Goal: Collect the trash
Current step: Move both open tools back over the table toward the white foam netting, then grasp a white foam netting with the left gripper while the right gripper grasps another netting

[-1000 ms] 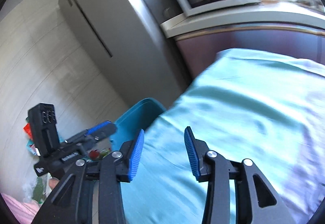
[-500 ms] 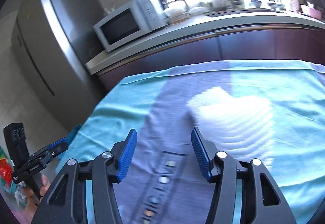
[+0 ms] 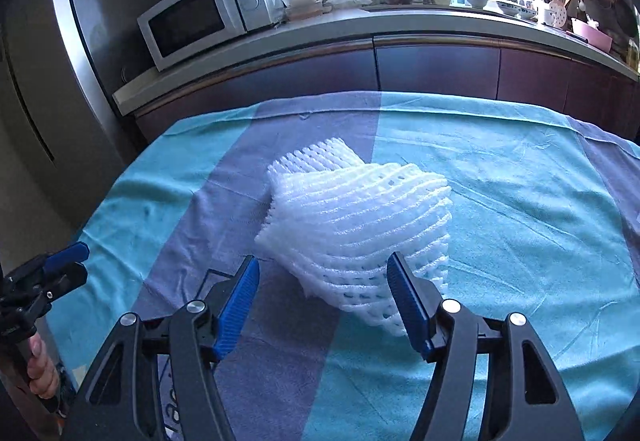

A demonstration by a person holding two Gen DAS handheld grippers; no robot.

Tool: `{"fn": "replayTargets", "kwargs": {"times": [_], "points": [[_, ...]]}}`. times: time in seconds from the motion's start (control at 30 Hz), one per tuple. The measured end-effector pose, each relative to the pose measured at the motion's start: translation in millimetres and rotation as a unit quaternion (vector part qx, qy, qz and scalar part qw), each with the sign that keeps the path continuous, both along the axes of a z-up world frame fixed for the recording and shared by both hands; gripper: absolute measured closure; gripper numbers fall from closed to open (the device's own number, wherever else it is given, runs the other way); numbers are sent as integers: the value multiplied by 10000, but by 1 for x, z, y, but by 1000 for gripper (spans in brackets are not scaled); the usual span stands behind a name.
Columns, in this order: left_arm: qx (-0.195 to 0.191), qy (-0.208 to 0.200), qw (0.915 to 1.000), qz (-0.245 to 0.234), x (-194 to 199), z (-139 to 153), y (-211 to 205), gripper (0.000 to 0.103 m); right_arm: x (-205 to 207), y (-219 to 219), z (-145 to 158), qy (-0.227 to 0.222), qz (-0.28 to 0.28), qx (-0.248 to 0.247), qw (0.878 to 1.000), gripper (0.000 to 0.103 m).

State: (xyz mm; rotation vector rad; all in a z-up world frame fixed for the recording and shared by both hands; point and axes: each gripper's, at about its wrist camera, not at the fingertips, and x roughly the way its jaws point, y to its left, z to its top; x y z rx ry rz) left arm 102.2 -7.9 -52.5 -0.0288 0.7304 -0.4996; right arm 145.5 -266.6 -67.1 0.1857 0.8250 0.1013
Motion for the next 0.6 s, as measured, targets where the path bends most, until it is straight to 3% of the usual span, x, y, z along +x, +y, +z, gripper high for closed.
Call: {"fn": "replayTargets", "kwargs": {"times": [0.1, 0.27, 0.33, 0.6], "points": [[39, 20, 9999, -115, 5, 0, -12, 48, -1, -2, -2, 18, 10, -47, 10000, 47], [68, 93, 9993, -352, 13, -3, -33, 48, -8, -17, 0, -43, 14, 238, 9997, 77], [89, 126, 9989, -447, 16, -3, -43, 48, -11, -21, 3, -92, 2, 329, 9994, 85], [30, 396, 9940, -1021, 37, -6, -95, 48, -32, -43, 14, -400, -32, 851, 9956, 88]]}}
